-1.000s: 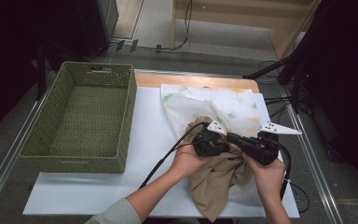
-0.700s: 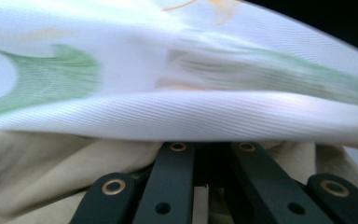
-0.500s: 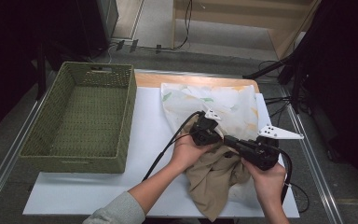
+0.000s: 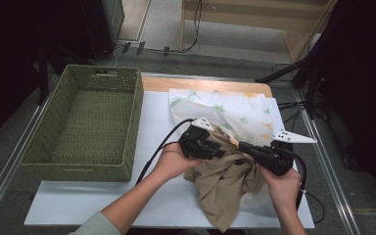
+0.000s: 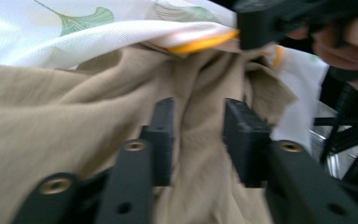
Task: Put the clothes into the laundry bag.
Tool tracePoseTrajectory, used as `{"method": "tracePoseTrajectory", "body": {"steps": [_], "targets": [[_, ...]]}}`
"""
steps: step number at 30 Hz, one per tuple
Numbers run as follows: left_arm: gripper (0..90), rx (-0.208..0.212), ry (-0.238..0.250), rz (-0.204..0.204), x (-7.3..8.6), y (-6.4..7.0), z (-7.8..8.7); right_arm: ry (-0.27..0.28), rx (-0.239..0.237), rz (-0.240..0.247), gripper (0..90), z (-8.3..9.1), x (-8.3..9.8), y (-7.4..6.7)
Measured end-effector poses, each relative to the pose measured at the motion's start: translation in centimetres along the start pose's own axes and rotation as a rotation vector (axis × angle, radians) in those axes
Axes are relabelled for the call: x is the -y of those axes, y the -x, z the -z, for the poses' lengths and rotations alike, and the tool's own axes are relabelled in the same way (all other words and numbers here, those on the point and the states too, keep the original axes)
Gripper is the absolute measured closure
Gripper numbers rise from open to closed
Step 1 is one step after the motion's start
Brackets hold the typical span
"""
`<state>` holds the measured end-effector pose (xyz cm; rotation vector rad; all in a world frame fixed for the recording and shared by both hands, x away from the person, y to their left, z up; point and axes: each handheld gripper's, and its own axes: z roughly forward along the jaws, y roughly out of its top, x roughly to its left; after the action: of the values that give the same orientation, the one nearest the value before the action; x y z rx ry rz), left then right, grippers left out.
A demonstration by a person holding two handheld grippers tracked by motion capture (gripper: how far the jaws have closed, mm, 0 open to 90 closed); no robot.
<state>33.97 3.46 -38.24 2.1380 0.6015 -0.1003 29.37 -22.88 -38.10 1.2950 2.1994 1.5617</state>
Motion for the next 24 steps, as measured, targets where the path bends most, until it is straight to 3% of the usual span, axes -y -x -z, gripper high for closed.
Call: {"method": "tracePoseTrajectory", "body": {"steps": [3, 8, 15, 19, 21, 24], "targets": [[40.9, -0.006, -0.021, -0.018, 0.7, 0.1, 0.9, -0.002, -0.003, 0.000, 88.8, -0.1, 0.0, 0.1], [37.1, -0.012, -0.038, -0.005, 2.7, -0.1, 2.4, -0.006, -0.004, 0.006, 88.8, -0.1, 0.0, 0.1], [38.4, -0.041, -0.046, 0.012, 5.6, -0.1, 4.1, -0.011, -0.008, 0.002, 88.8, -0.2, -0.1, 0.3], [42.3, -0.042, -0.041, 0.054, 7.5, -0.2, 4.6, -0.013, -0.013, 0.002, 88.8, -0.3, -0.1, 0.3], [47.9, -0.041, -0.044, 0.089, 8.4, -0.4, 4.4, -0.014, -0.013, 0.005, 88.8, -0.3, -0.1, 0.4], [57.5, -0.079, -0.061, 0.110, 9.3, -0.9, 4.2, -0.014, -0.016, 0.002, 88.8, -0.4, -0.1, 0.5]]}}
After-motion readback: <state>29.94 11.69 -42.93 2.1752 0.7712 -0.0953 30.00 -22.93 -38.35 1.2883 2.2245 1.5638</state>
